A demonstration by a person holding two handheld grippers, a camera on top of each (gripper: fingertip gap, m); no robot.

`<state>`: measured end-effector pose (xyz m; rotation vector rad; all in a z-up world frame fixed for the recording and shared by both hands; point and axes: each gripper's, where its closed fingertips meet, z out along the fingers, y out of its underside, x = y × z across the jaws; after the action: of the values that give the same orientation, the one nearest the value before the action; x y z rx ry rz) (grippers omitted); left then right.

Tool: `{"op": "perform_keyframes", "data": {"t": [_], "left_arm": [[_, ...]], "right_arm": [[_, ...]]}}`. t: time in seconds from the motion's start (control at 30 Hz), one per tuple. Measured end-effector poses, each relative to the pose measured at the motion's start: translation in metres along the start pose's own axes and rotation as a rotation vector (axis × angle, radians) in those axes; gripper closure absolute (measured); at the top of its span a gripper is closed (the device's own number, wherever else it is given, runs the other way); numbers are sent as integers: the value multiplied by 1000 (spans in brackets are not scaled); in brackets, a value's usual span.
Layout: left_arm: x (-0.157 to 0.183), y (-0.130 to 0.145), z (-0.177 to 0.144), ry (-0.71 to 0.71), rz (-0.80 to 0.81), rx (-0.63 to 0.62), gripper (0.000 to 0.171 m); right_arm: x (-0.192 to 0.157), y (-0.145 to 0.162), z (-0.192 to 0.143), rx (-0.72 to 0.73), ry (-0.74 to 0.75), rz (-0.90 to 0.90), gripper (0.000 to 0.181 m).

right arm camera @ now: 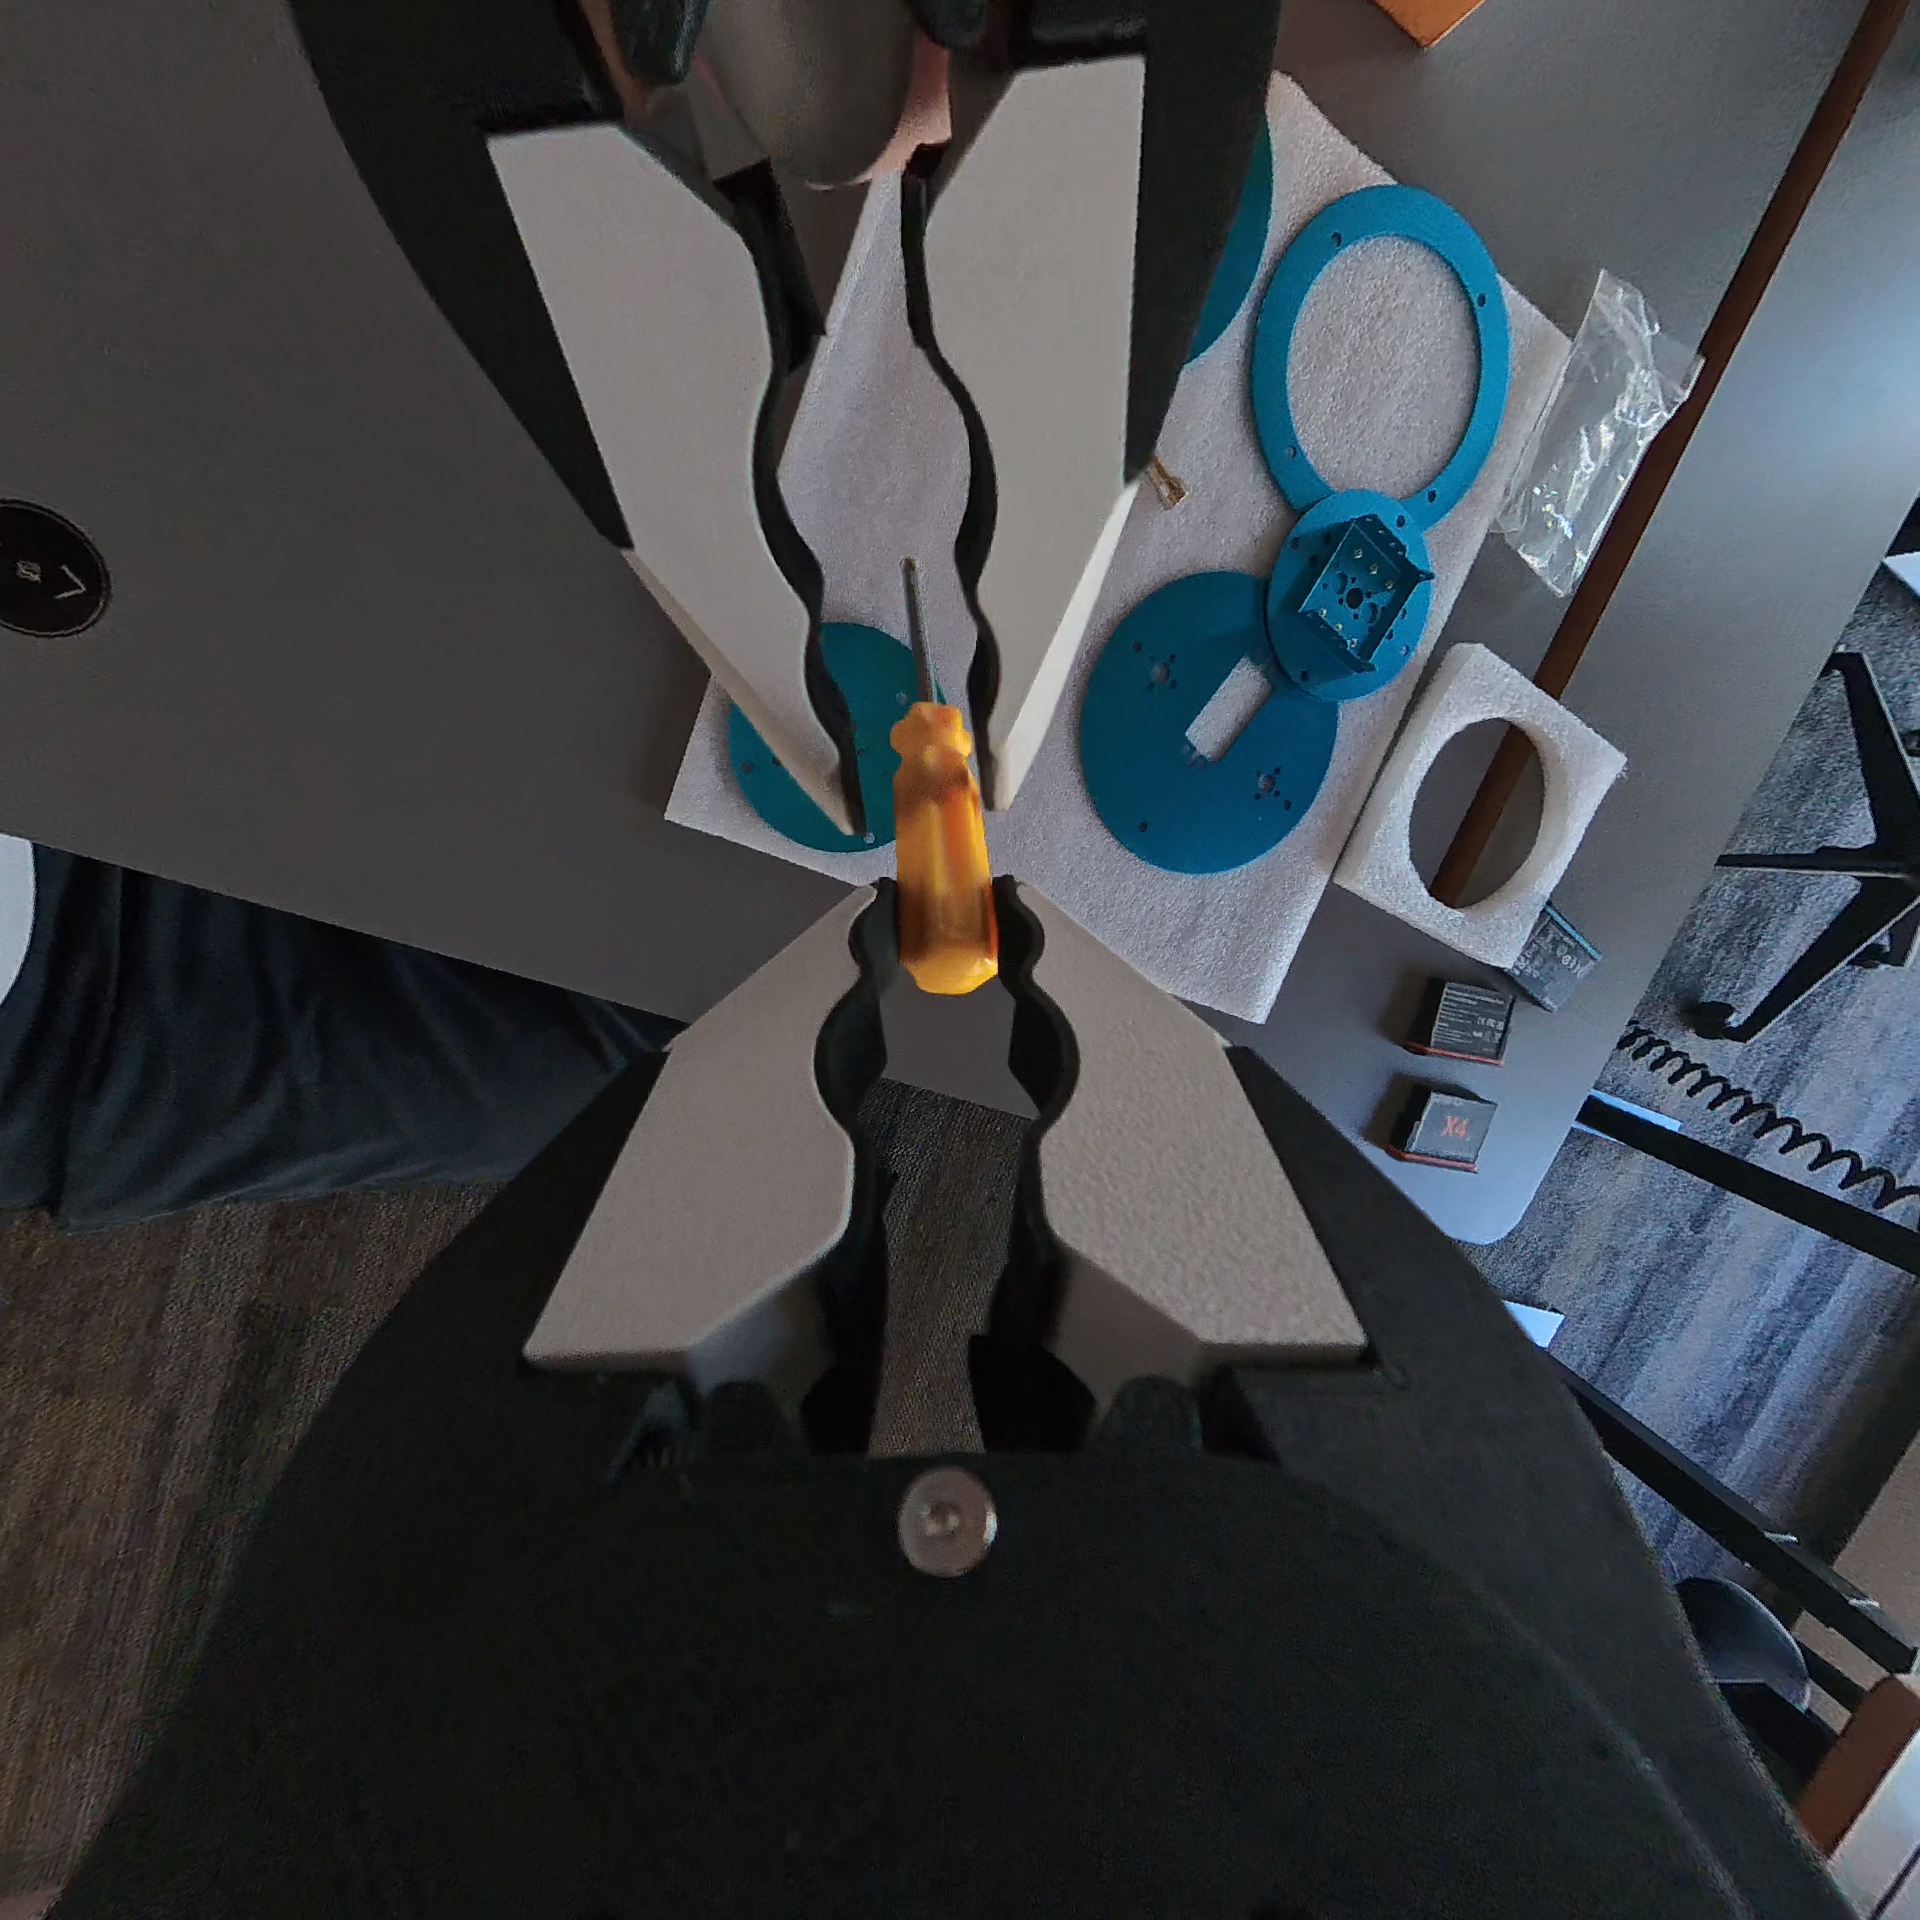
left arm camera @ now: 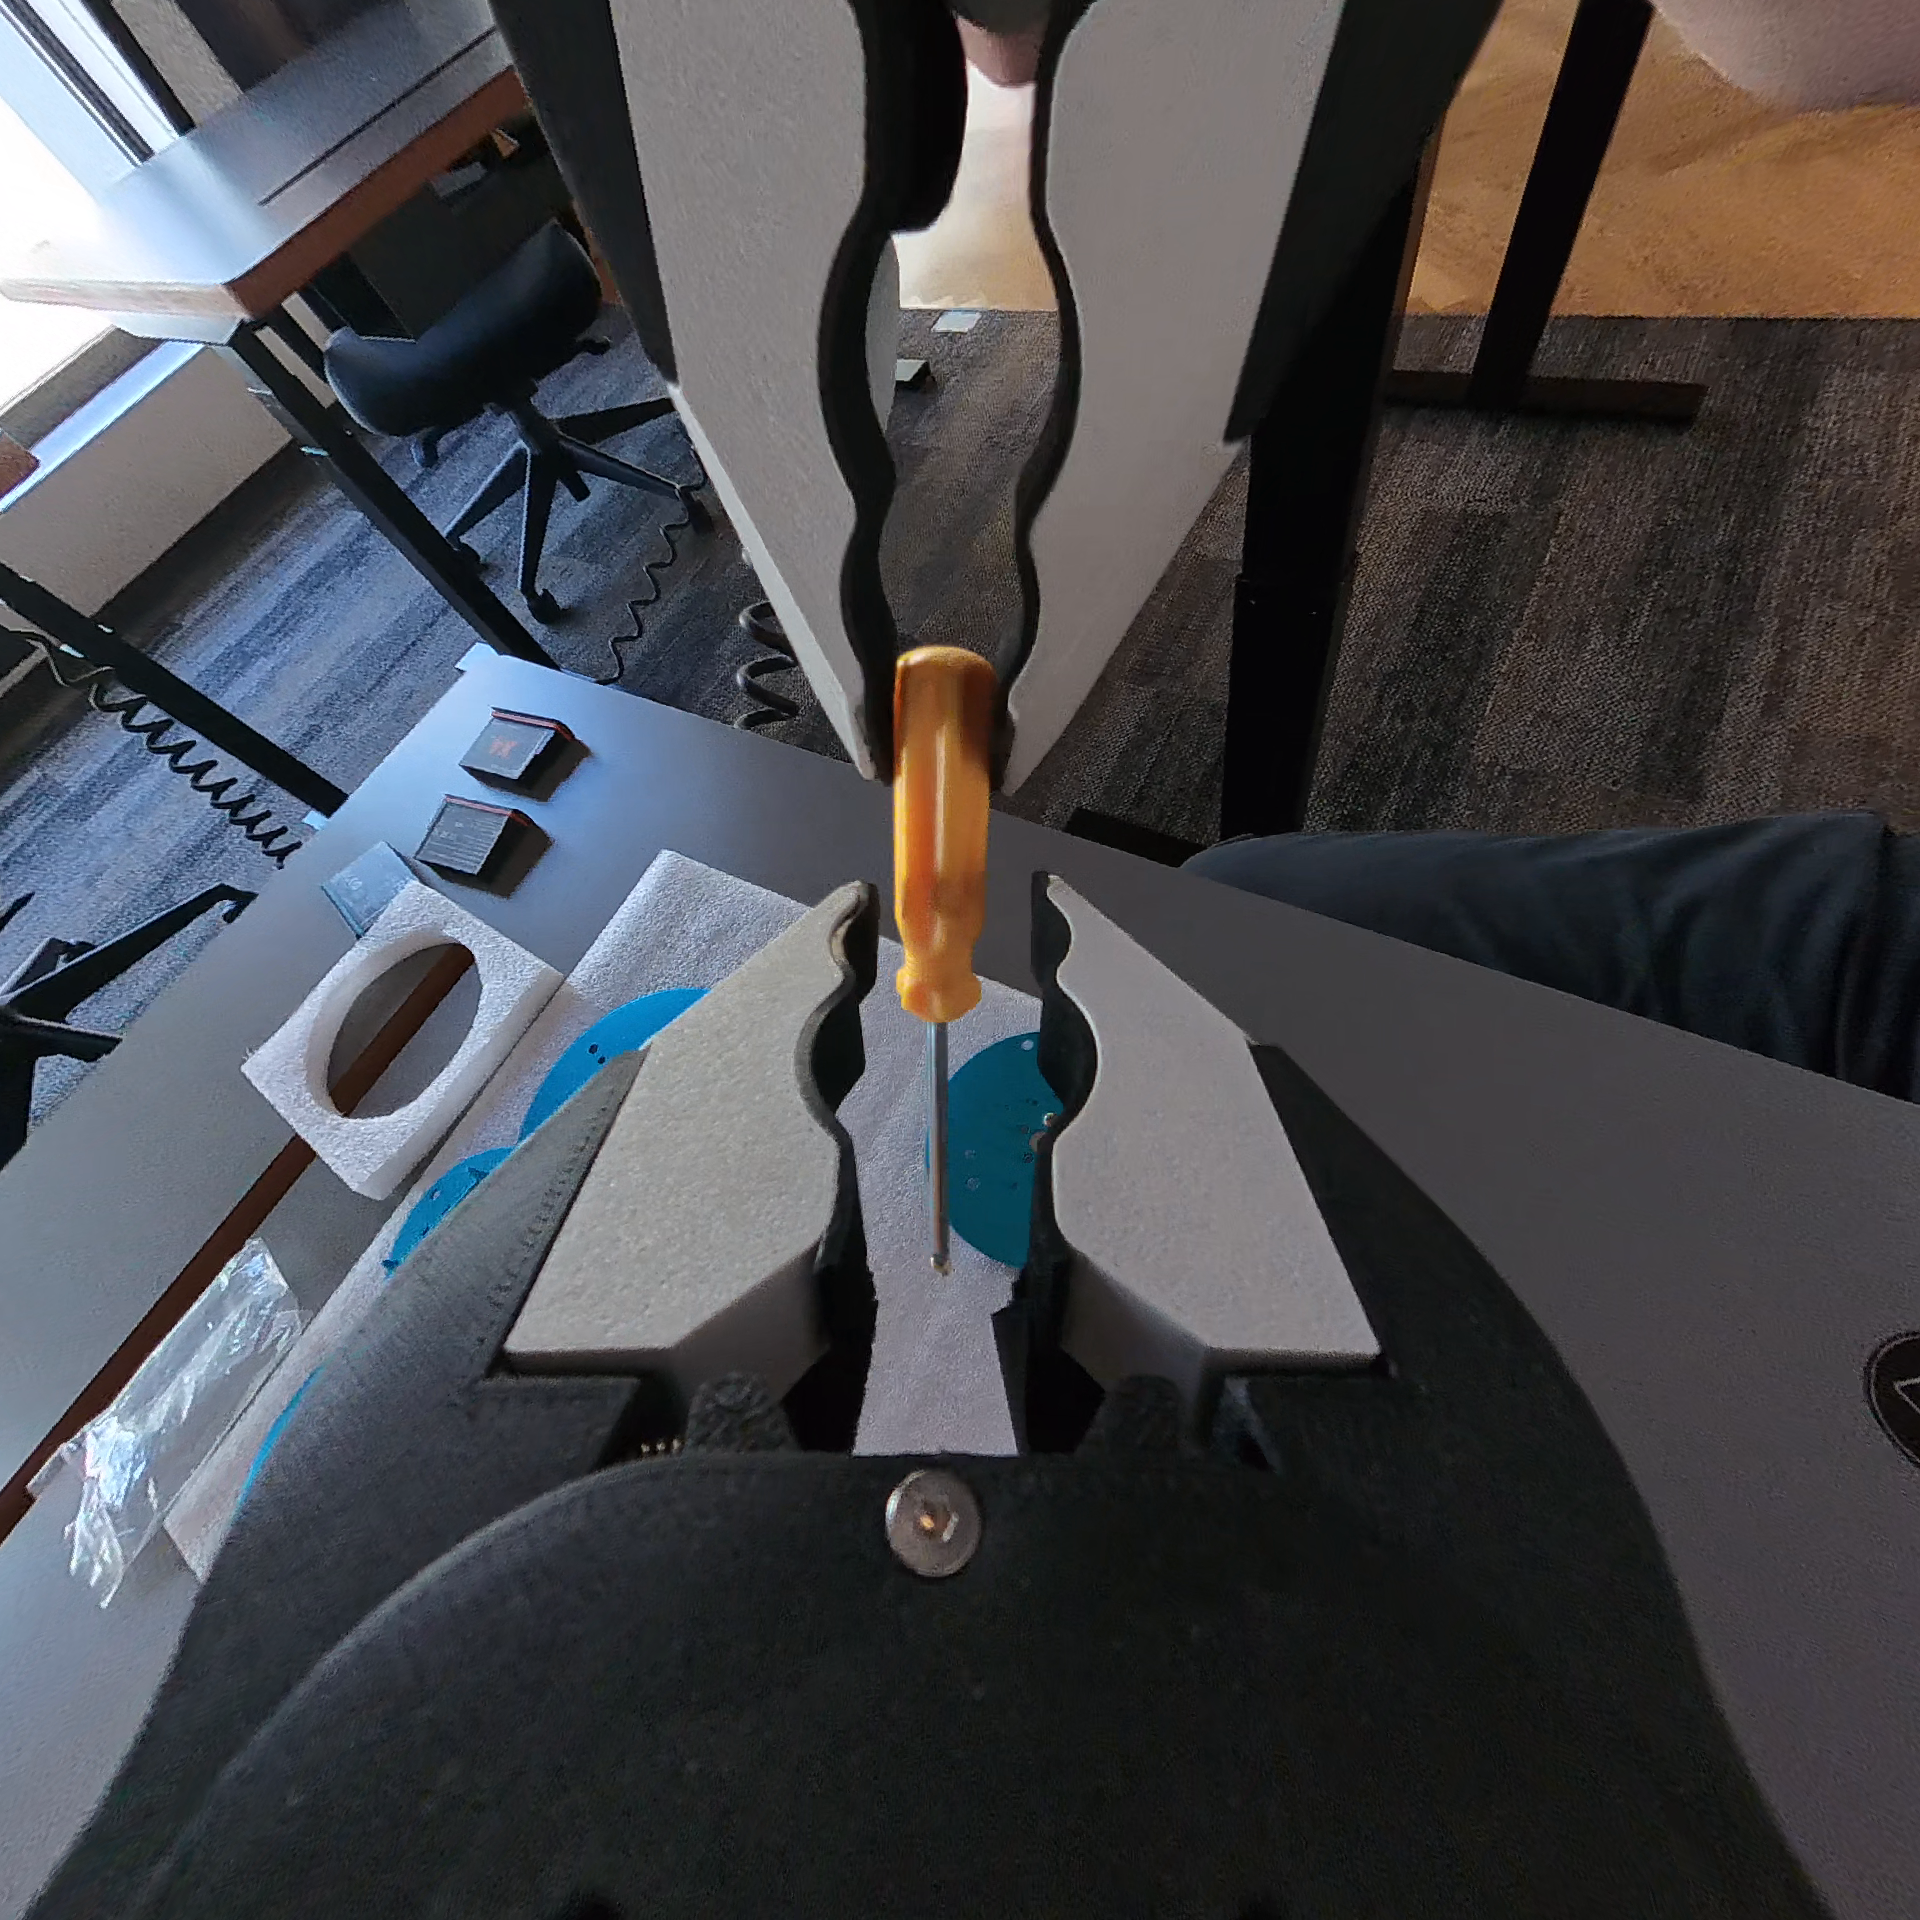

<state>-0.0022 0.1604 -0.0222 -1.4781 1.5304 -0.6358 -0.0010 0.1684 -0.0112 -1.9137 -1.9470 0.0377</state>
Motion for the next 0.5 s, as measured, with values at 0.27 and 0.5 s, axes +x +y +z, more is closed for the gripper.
{"op": "perform_keyframes", "data": {"t": [0.27, 0.5], "left_arm": [[-7, 7, 6, -16, -6, 0, 151], [-14, 7, 9, -63, -65, 71, 154]], "right_arm": [[1, -11, -1, -27, -54, -53, 164], [11, -24, -6, 41, -42, -90, 163]]}}
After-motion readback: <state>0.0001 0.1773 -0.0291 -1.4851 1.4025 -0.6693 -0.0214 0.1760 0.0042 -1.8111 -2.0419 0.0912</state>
